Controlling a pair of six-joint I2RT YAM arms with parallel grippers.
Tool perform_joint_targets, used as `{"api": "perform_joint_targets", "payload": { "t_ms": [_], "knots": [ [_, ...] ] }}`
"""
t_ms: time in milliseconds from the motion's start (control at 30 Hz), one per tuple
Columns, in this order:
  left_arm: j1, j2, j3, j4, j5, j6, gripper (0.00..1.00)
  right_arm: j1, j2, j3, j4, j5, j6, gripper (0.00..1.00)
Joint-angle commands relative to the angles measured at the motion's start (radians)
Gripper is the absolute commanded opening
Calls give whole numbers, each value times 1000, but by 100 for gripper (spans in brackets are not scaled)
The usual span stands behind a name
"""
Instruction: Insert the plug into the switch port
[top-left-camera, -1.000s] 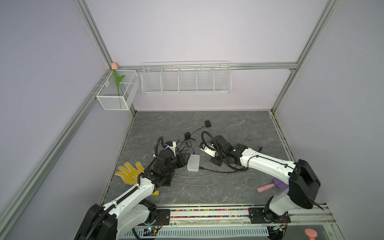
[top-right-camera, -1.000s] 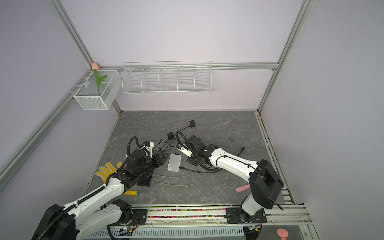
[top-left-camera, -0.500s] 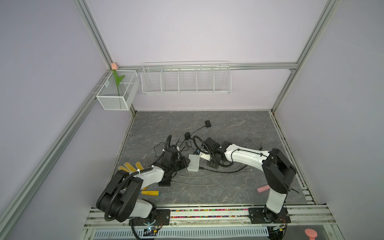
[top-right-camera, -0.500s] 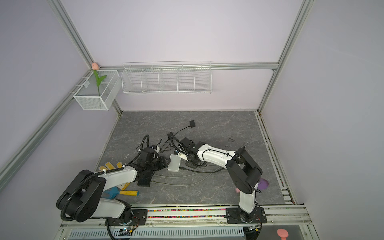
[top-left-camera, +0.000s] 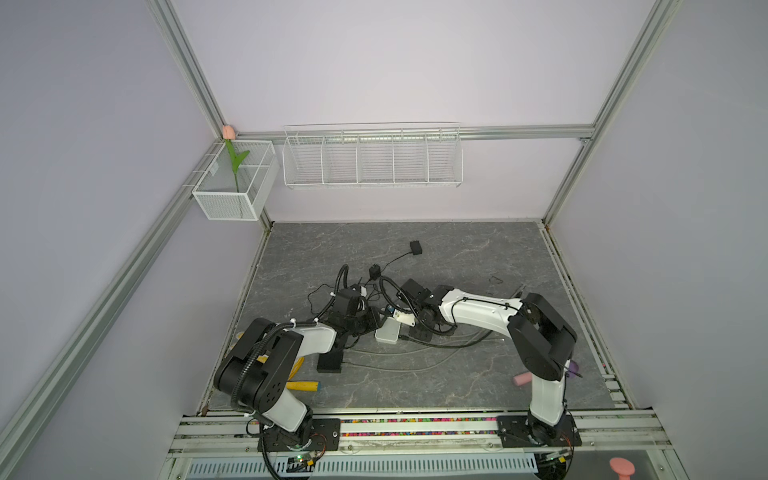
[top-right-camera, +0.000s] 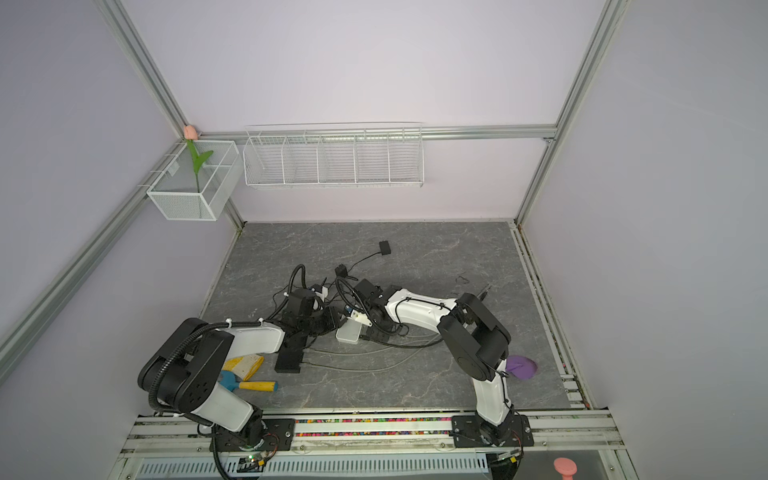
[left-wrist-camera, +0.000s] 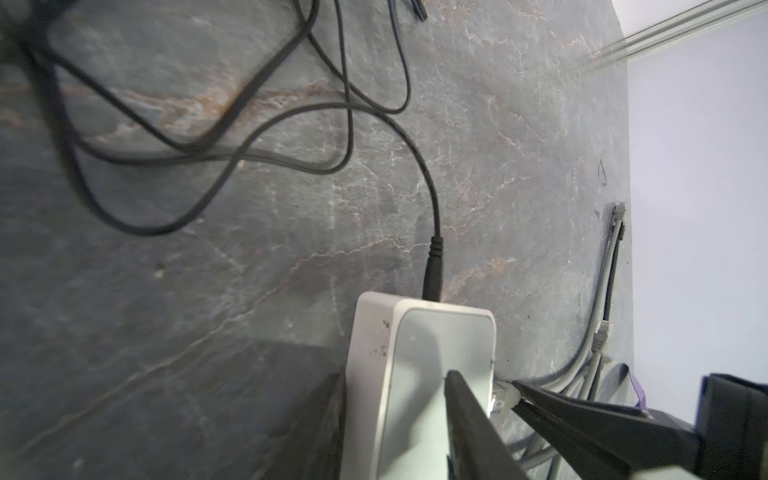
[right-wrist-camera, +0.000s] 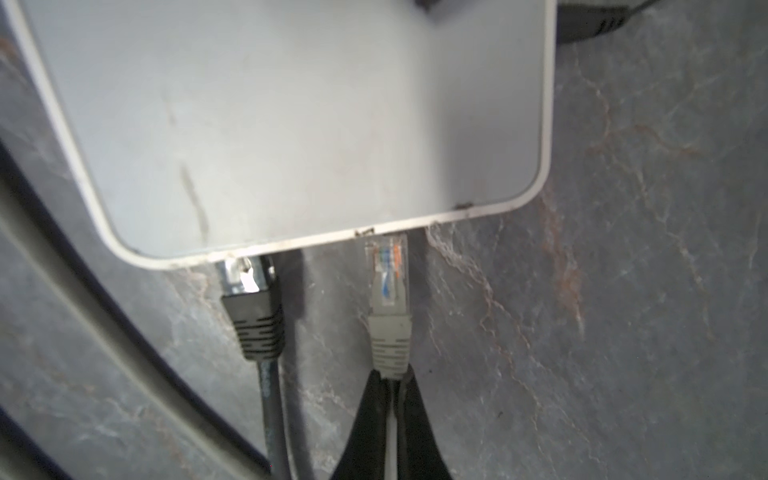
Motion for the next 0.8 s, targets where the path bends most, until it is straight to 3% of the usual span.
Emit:
{"api": "perform_joint_targets", "payload": {
  "t_ms": [0, 433, 767],
  "knots": [
    [4, 21, 18, 37, 32, 1, 39, 4, 10, 16, 6, -40, -12, 7],
    [4, 47, 2, 79, 52, -9, 38, 8, 14, 33, 11, -65, -13, 7],
    [-1, 61, -21, 116, 59, -20, 37, -2, 62, 74, -15, -3, 20, 7]
  ]
}}
